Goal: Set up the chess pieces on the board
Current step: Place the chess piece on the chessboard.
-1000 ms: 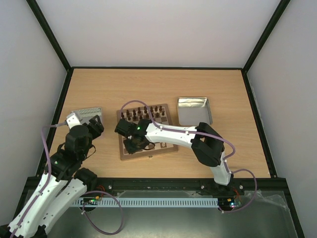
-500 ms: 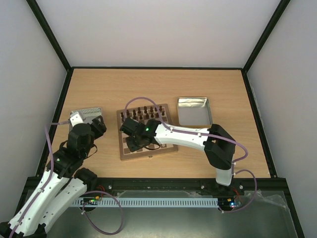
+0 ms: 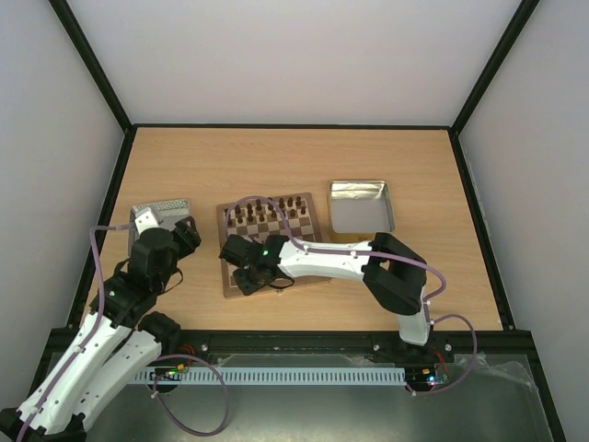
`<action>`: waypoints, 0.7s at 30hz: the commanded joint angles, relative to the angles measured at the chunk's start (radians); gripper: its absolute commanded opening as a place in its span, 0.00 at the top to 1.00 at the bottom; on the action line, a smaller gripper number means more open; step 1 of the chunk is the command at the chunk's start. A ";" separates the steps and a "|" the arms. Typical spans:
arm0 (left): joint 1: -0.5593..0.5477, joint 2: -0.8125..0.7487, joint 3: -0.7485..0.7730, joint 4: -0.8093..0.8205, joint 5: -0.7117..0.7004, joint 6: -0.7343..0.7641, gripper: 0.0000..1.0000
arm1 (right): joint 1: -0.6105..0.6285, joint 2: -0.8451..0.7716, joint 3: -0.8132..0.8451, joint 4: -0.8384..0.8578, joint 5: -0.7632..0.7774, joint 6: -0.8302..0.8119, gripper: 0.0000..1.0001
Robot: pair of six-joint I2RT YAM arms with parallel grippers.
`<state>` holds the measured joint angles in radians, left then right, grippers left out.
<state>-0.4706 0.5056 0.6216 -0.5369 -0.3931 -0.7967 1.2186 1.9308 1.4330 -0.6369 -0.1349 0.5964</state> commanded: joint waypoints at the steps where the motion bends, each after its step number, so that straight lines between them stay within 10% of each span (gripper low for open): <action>1: 0.004 0.007 -0.003 0.011 -0.003 0.002 0.26 | 0.002 0.047 -0.005 0.024 0.058 -0.010 0.66; 10: 0.004 0.008 -0.003 0.011 -0.007 0.002 0.26 | 0.002 0.077 0.005 0.034 0.094 -0.014 0.79; 21: 0.004 0.017 0.005 0.015 0.019 0.008 0.26 | -0.004 -0.070 -0.016 0.068 0.061 -0.010 0.62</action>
<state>-0.4706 0.5148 0.6216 -0.5365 -0.3912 -0.7963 1.2179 1.9739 1.4300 -0.5941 -0.0891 0.5808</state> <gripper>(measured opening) 0.739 0.369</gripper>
